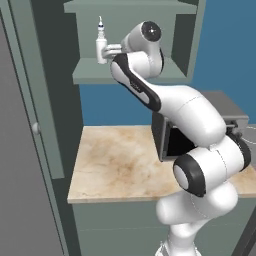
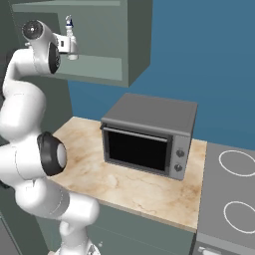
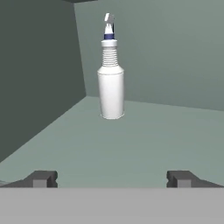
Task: Move the cutting board and knife to the sink. Then move spray from the cabinet to the counter.
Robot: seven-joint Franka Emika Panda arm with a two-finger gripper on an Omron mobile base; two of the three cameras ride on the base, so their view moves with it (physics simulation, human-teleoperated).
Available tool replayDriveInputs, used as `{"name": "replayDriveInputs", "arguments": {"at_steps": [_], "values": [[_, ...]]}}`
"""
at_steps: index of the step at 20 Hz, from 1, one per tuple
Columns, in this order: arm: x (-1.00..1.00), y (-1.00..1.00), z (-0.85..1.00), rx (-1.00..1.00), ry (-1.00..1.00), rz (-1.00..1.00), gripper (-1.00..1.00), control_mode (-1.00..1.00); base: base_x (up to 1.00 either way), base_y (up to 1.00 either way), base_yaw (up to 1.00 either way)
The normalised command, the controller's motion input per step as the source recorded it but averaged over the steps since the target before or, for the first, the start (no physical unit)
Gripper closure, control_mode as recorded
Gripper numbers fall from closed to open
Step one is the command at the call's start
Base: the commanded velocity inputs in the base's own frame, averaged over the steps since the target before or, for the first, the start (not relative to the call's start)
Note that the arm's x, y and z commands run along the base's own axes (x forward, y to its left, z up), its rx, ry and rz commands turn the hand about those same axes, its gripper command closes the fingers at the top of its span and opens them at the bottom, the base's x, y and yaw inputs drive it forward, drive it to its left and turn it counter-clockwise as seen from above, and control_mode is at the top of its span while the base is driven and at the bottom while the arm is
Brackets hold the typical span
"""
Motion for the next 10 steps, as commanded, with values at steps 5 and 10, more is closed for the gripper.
{"name": "replayDriveInputs", "arguments": {"at_steps": [5, 10], "values": [[0.37, 0.1, 0.0, 0.0, 0.0, 0.0, -1.0, -1.0, 0.0, 0.0, 0.0], [0.38, 0.09, 0.0, 0.0, 0.0, 0.0, -1.0, -1.0, 0.0, 0.0, 0.0]]}}
